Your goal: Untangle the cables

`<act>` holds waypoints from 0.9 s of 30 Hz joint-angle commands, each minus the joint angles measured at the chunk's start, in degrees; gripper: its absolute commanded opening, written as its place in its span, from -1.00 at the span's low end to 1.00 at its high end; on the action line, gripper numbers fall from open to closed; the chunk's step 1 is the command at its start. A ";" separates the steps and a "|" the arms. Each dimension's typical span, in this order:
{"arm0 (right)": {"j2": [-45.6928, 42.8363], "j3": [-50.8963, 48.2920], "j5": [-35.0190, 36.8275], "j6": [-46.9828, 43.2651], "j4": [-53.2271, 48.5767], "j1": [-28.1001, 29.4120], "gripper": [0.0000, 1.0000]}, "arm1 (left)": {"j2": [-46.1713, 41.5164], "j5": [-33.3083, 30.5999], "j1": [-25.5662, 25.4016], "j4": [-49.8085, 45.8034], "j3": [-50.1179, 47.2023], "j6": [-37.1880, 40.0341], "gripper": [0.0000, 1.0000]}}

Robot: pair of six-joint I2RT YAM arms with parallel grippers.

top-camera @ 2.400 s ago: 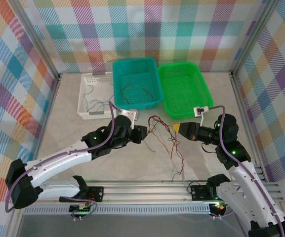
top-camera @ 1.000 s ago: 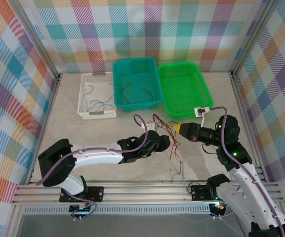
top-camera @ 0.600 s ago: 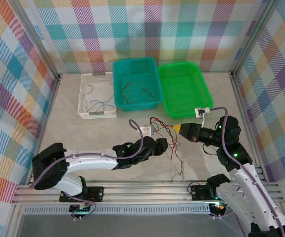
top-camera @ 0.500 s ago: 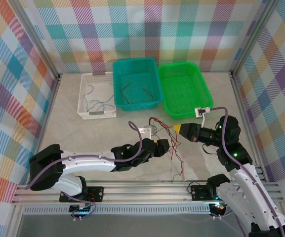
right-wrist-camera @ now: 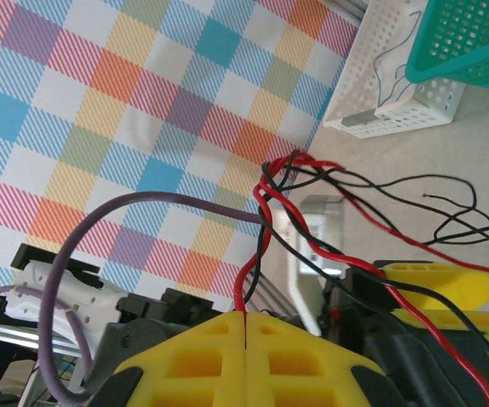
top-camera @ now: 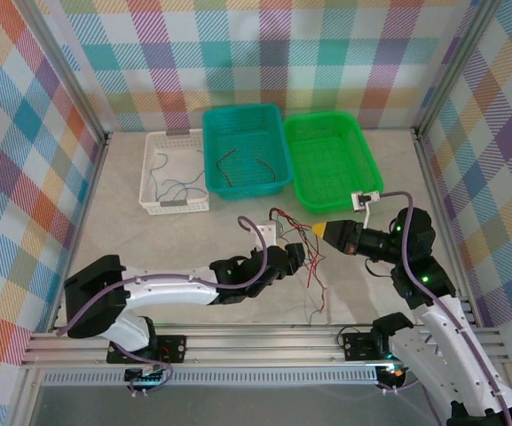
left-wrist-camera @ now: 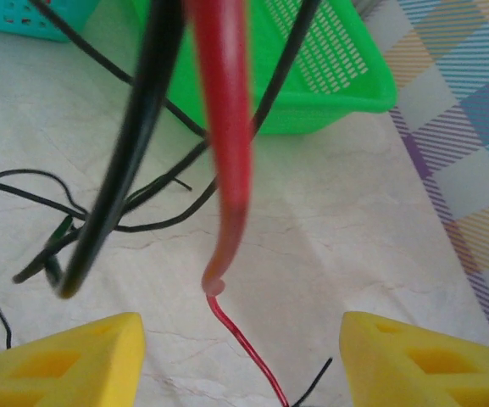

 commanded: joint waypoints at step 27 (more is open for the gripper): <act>-4.75 -0.99 1.95 -0.16 -2.04 0.83 -1.00 | -4.71 -2.11 1.61 3.88 -1.57 3.62 -1.00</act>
